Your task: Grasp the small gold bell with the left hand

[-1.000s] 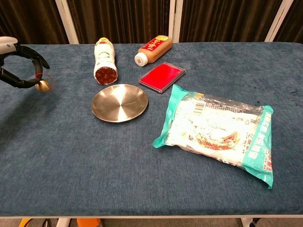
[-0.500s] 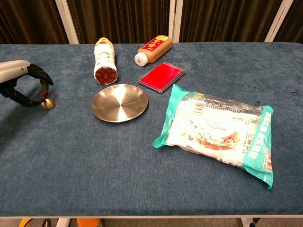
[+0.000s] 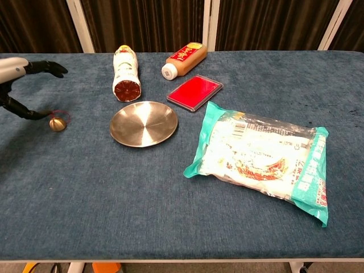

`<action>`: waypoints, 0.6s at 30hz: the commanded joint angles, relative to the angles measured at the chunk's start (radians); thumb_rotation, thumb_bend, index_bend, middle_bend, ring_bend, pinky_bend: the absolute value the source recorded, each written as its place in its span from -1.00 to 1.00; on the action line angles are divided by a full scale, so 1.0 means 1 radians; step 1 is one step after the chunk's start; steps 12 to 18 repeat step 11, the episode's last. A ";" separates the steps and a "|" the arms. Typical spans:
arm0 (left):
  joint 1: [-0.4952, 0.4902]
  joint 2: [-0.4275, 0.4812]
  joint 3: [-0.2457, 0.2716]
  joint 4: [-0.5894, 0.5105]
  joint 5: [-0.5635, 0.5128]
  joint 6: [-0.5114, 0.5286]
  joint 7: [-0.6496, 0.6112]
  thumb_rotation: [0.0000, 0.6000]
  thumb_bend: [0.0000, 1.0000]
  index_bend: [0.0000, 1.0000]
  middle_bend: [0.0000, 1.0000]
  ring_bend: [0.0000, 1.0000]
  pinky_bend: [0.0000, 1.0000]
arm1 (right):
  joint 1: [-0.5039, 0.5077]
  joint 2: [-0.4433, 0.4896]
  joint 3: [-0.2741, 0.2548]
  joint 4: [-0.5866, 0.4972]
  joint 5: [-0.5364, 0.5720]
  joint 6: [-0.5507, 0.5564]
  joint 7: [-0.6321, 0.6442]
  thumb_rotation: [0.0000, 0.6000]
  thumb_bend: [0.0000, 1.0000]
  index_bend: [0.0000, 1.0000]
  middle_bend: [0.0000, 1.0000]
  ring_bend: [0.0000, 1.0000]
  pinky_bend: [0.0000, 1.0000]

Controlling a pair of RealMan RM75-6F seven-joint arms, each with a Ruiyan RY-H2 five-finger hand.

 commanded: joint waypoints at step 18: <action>0.291 0.169 0.152 -0.035 0.242 0.451 0.068 1.00 -0.43 -0.80 -0.83 -1.00 -0.98 | -0.009 0.009 -0.003 -0.022 -0.022 0.032 -0.010 1.00 -0.45 -1.00 -0.99 -1.00 -1.00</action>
